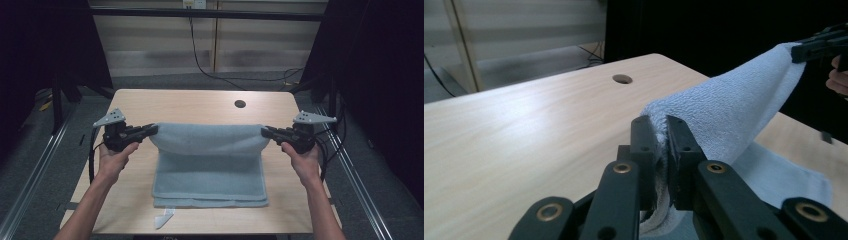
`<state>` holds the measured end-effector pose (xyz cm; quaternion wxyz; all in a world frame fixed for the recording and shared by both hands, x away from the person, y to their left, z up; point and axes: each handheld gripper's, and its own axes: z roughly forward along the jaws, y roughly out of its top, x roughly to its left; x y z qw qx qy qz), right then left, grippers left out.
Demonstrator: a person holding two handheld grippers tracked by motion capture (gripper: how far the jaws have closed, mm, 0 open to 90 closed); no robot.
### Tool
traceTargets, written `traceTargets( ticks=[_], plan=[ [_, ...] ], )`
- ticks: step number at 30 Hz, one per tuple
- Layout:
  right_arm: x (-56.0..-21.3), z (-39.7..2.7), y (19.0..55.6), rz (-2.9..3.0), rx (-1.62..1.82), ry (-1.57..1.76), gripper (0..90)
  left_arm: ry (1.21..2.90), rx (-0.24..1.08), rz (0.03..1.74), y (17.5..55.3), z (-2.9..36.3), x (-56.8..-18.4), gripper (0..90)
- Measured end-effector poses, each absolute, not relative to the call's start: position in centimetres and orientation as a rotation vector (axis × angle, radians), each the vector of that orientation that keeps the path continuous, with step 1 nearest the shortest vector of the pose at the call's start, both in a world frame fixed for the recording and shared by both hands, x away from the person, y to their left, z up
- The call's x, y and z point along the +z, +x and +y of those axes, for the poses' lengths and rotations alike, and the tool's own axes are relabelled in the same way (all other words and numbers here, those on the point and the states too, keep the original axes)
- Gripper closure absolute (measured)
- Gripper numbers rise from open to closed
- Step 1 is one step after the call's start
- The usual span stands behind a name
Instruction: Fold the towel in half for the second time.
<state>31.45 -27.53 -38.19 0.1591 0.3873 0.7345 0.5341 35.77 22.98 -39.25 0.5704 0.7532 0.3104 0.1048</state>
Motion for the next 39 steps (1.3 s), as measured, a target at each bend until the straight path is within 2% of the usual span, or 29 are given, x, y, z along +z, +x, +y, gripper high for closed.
traceTargets(
  ticks=[7,16,21,30,35,39],
  plan=[
    [-40.2,-27.5,28.4,2.138,1.562,1.122,82.1,1.776,0.162,0.714,32.8,23.9,-41.9,83.9],
    [-43.6,-26.9,24.8,2.23,1.442,1.174,79.9,1.889,0.131,0.704,29.3,23.8,-44.1,83.1],
    [-44.8,-26.7,23.2,2.302,1.407,1.173,72.9,1.935,0.098,0.716,27.9,24.4,-45.7,80.9],
    [-44.3,-26.8,22.3,2.273,1.459,1.175,55.7,1.859,0.125,0.714,27.2,25.1,-44.7,68.1],
    [-43.8,-26.4,23.5,2.244,1.463,1.183,52.5,1.86,0.155,0.763,28.9,25.0,-44.3,60.3],
    [-43.0,-26.1,25.2,2.197,1.456,1.194,48.8,1.821,0.165,0.854,31.3,25.5,-44.0,50.0]
  ],
)
